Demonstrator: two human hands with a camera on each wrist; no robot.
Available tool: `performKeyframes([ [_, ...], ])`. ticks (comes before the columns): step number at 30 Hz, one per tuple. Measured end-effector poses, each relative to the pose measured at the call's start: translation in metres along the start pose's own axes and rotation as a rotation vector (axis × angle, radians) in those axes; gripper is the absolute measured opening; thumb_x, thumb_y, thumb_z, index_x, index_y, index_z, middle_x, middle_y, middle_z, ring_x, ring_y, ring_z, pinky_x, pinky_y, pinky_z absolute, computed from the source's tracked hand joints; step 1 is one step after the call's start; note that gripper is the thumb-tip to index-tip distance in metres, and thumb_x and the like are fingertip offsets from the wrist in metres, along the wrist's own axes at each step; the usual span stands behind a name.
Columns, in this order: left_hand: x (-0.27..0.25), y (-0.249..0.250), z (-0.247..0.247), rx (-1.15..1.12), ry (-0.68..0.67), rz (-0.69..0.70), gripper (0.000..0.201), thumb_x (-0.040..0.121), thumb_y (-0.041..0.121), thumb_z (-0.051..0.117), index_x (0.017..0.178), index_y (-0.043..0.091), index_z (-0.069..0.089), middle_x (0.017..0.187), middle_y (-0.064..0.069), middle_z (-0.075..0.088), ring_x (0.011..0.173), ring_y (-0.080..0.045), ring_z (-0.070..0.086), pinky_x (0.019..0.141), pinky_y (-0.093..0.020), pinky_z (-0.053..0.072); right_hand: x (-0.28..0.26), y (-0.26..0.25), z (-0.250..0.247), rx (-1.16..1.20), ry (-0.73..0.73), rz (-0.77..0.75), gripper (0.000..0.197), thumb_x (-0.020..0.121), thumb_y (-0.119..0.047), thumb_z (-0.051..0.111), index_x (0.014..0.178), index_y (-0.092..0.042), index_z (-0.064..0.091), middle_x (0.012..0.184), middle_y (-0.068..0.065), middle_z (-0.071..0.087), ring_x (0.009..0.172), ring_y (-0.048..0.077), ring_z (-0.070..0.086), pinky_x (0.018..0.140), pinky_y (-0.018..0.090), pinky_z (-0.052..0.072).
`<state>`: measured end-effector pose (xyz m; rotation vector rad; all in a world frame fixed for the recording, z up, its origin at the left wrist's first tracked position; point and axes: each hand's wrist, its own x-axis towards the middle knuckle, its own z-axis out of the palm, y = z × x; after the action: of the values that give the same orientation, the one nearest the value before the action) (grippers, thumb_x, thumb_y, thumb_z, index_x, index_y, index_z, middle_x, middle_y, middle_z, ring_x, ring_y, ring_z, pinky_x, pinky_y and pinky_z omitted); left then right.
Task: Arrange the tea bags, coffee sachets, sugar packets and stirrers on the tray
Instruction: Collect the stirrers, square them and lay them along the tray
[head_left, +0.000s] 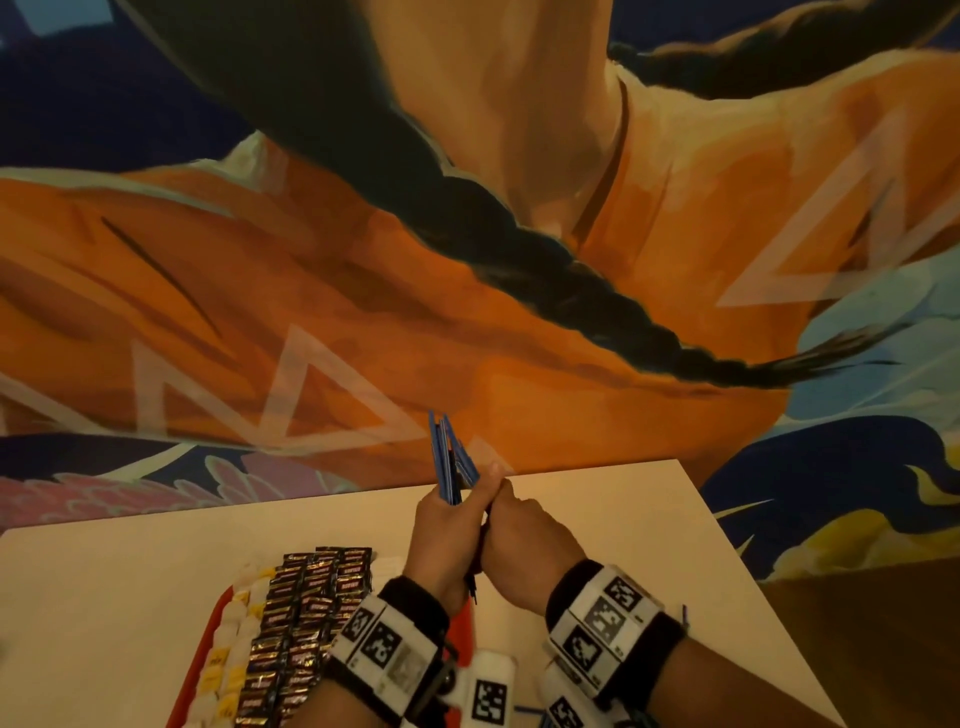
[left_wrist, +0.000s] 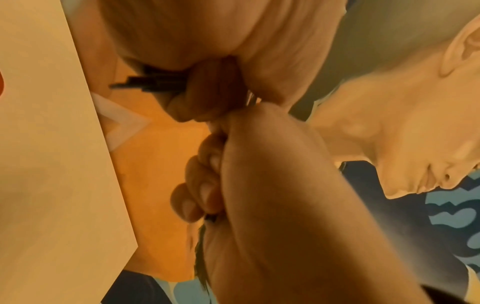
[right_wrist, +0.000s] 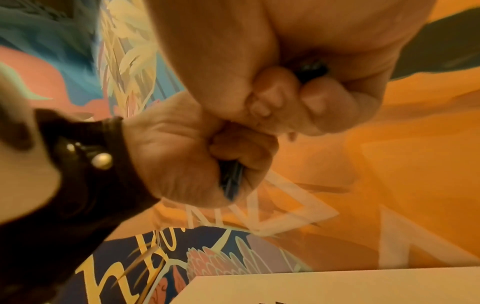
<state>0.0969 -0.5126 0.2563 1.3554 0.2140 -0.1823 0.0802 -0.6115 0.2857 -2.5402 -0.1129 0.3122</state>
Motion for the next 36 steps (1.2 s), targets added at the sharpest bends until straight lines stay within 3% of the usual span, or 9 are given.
performKeyframes([
  [5,0.005,0.002,0.002,0.027,0.091,0.011,0.031,0.092,0.033,0.067,0.077,0.009,0.056,0.069,-0.013,0.048,0.066,-0.024,0.049,0.064,-0.039,0.038,0.002,-0.003,0.005,0.098,-0.024,-0.049,0.036,0.091,-0.019,0.046,0.125,-0.017,0.034,0.097,0.011,0.063,0.081,0.028,0.064,0.071,0.043,0.056],
  [13,0.009,0.005,0.001,0.108,0.123,0.090,0.049,0.097,0.014,0.044,0.049,0.020,0.041,0.048,0.001,0.035,0.050,-0.019,0.034,0.055,-0.034,0.028,-0.004,0.009,0.002,0.291,-0.179,-0.129,0.062,0.092,-0.014,0.051,0.143,-0.029,0.019,0.074,0.005,0.060,0.058,0.018,0.057,0.050,0.027,0.041],
  [16,0.009,0.007,-0.002,0.034,0.111,0.096,0.047,0.097,0.011,0.041,0.050,0.018,0.043,0.052,-0.004,0.041,0.055,-0.022,0.044,0.057,-0.034,0.039,-0.008,0.015,0.004,0.343,-0.158,-0.116,0.067,0.088,-0.017,0.058,0.141,-0.037,0.021,0.086,0.010,0.066,0.071,0.027,0.066,0.067,0.042,0.053],
  [20,0.014,0.012,-0.008,-0.137,0.132,0.115,0.026,0.106,0.023,0.044,0.085,0.008,0.047,0.057,-0.003,0.050,0.049,-0.018,0.051,0.053,-0.030,0.047,-0.007,0.026,0.006,0.498,-0.106,0.040,0.066,0.083,-0.015,0.064,0.140,-0.029,0.034,0.110,-0.003,0.057,0.082,0.020,0.069,0.082,0.038,0.057],
  [25,0.010,0.011,-0.009,-0.058,0.081,0.215,0.022,0.105,0.024,0.049,0.088,0.011,0.042,0.056,0.000,0.042,0.046,-0.016,0.040,0.049,-0.030,0.039,-0.002,0.020,0.013,1.246,-0.318,0.403,0.044,0.077,0.004,0.046,0.120,0.007,0.052,0.129,0.036,0.044,0.109,0.041,0.061,0.089,0.040,0.056],
  [27,0.001,0.005,-0.005,0.063,0.046,0.250,0.027,0.104,0.022,0.052,0.082,0.008,0.044,0.055,-0.002,0.043,0.047,-0.018,0.042,0.048,-0.029,0.038,0.003,0.017,0.013,1.518,-0.417,0.411,0.031,0.062,0.001,0.043,0.091,-0.004,0.053,0.095,0.008,0.044,0.096,0.037,0.060,0.095,0.048,0.053],
  [29,-0.005,-0.004,-0.005,0.223,0.041,0.307,0.028,0.102,0.021,0.055,0.077,0.012,0.049,0.055,0.000,0.046,0.049,-0.015,0.044,0.050,-0.027,0.038,0.009,0.018,0.016,1.641,-0.435,0.376,0.034,0.065,0.001,0.034,0.091,-0.001,0.058,0.099,0.020,0.064,0.096,0.035,0.063,0.095,0.047,0.052],
  [34,-0.002,-0.020,-0.016,0.336,0.030,0.307,0.023,0.103,0.023,0.053,0.080,0.020,0.050,0.059,0.004,0.044,0.051,-0.013,0.041,0.052,-0.029,0.037,0.005,0.024,0.026,1.457,-0.452,0.369,0.044,0.061,-0.006,0.045,0.105,-0.005,0.050,0.107,0.017,0.053,0.097,0.032,0.056,0.093,0.045,0.052],
  [36,0.000,-0.027,-0.025,0.408,-0.004,0.280,0.025,0.102,0.022,0.053,0.078,0.020,0.047,0.056,0.009,0.044,0.049,-0.012,0.039,0.053,-0.033,0.035,0.008,0.027,0.018,1.203,-0.259,0.339,0.038,0.077,-0.004,0.046,0.115,-0.007,0.052,0.115,0.011,0.050,0.103,0.027,0.052,0.086,0.041,0.051],
])
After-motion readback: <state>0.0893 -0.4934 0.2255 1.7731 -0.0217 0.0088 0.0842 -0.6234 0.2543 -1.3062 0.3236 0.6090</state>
